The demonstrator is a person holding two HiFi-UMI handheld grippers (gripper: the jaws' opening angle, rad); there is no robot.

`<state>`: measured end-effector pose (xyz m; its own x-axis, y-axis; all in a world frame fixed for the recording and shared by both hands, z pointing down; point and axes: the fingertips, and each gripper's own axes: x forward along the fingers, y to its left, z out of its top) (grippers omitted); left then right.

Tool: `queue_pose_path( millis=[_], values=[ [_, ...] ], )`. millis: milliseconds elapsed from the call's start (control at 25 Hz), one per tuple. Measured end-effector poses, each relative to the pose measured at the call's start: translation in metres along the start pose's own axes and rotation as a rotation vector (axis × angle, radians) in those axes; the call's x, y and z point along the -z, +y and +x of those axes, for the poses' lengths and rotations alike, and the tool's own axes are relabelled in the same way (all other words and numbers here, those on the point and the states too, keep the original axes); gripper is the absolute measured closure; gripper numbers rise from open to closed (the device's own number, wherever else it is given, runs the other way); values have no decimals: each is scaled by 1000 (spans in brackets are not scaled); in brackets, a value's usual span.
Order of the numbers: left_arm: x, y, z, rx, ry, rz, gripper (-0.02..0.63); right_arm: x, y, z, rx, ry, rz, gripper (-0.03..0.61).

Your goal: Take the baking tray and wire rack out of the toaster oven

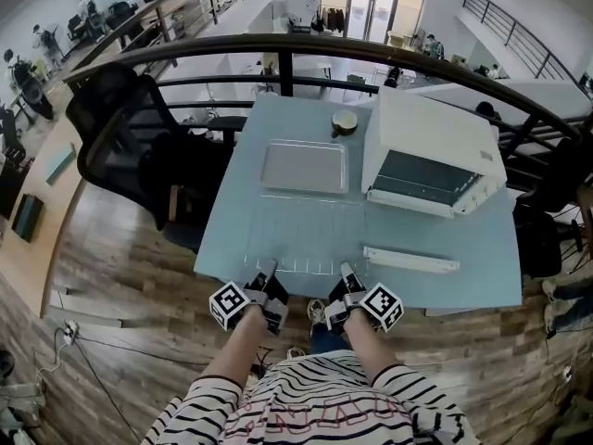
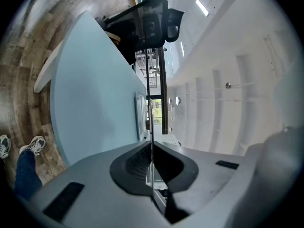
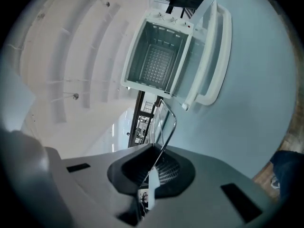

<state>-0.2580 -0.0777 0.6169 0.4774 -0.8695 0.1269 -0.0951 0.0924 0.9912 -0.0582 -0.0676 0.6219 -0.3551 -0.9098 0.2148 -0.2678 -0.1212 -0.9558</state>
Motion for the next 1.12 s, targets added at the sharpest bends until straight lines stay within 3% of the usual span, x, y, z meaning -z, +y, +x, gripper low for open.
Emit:
queue_pose_path(
  millis=[320, 760, 1120],
  values=[
    [-32, 32, 21, -81, -25, -24, 588, 11, -22, 49, 70, 85, 30, 551],
    [-52, 56, 54, -179, 20, -12, 588, 9, -40, 84, 142, 117, 43, 549],
    [-63, 73, 60, -299, 139, 52, 588, 25, -57, 91, 243, 248, -5, 545]
  ],
)
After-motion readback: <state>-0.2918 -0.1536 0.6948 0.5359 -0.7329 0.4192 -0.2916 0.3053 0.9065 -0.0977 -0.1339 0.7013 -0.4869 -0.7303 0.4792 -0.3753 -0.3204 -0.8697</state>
